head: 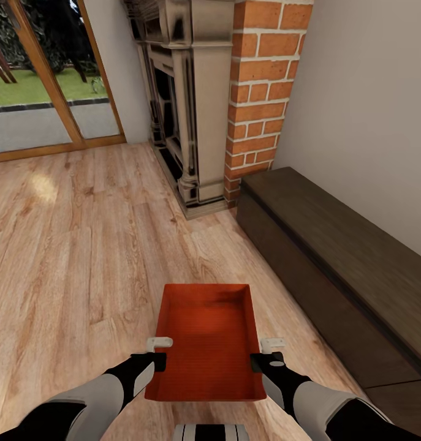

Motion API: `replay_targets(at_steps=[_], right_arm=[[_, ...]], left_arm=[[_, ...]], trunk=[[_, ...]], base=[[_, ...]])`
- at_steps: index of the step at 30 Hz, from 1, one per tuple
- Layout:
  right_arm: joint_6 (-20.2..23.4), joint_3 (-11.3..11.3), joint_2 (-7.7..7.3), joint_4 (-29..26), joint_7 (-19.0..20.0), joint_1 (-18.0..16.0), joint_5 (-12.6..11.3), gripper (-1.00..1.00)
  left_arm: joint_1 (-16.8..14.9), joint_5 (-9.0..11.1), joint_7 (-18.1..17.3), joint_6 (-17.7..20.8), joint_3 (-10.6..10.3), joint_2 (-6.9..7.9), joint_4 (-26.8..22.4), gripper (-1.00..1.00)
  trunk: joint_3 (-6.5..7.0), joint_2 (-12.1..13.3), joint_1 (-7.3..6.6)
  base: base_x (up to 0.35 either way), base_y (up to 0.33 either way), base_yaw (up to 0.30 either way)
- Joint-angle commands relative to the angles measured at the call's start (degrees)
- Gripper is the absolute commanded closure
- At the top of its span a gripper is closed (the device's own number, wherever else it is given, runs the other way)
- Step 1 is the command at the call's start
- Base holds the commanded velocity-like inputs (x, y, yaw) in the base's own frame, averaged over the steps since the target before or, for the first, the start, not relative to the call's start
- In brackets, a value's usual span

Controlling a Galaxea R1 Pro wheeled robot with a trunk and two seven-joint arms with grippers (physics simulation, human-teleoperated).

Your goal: Move the two storage containers from the living room to the garage. In the garage, place one container on the floor and stack the other container on top of it (either order is fine).

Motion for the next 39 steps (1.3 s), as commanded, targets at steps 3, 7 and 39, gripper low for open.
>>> replay_targets(at_steps=[3, 7, 39], right_arm=[[-0.3, 0.3, 0.00, 0.1, -0.4, 0.0, -0.7, 1.00], [-0.3, 0.3, -0.01, 0.1, -0.3, 0.0, -0.7, 1.00], [-0.4, 0.2, -0.01, 0.0, -0.3, 0.0, -0.6, 1.00]], left_arm=[[0.0, -0.6, 0.4, 0.4, -0.2, -0.01, -0.1, 1.00], [0.0, -0.6, 0.4, 0.4, -0.2, -0.01, -0.1, 1.00], [0.0, -0.6, 0.4, 0.5, -0.2, -0.01, -0.1, 1.00]], trunk=[[-0.04, 0.0, -0.01], [-0.04, 0.0, -0.01], [4.45, 10.0, -5.50]], base=[[0.000, 0.000, 0.000], [0.000, 0.000, 0.000], [0.000, 0.000, 0.000]])
